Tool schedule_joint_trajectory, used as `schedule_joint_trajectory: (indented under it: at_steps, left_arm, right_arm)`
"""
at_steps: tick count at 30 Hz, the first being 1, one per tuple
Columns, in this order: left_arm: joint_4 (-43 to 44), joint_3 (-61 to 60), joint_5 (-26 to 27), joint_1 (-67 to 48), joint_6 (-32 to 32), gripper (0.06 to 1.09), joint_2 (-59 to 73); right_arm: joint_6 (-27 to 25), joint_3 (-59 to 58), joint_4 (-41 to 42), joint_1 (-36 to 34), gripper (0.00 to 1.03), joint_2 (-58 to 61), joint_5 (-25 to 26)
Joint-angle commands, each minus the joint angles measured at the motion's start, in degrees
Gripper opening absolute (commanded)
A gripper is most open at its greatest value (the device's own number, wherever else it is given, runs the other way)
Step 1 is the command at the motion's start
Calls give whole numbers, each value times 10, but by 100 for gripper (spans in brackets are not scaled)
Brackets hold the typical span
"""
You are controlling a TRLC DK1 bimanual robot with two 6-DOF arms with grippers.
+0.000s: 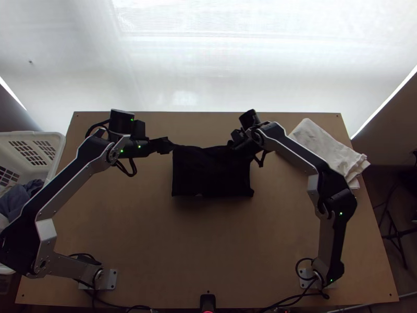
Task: Fold the t-shirt
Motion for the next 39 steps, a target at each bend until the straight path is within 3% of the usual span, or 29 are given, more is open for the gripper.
schedule_joint_trajectory:
  at_steps: [1,11,16,22,24,39]
  left_arm:
    - [5,-17,-4,10,6,105,-3]
    - [22,-9,-4,-32,1,105,17]
    - [20,-13,-10,-57,15,105,16]
    - [20,-26,-10,-82,40,105,28]
    - [23,-29,-17,-91,43,105,31]
    - [15,-48,-23,-64,56,105,-3]
  right_arm:
    - [-19,-71,12,-37,96,-50,105]
    - [-28,-176,14,-64,99,-151,125]
    - [-25,-241,11,-143,99,-215,65]
    - [-34,-275,14,-221,99,-198,-43]
    - [-36,-276,28,-225,99,-179,-74]
    - [-27,-175,74,-163,99,-5,-149]
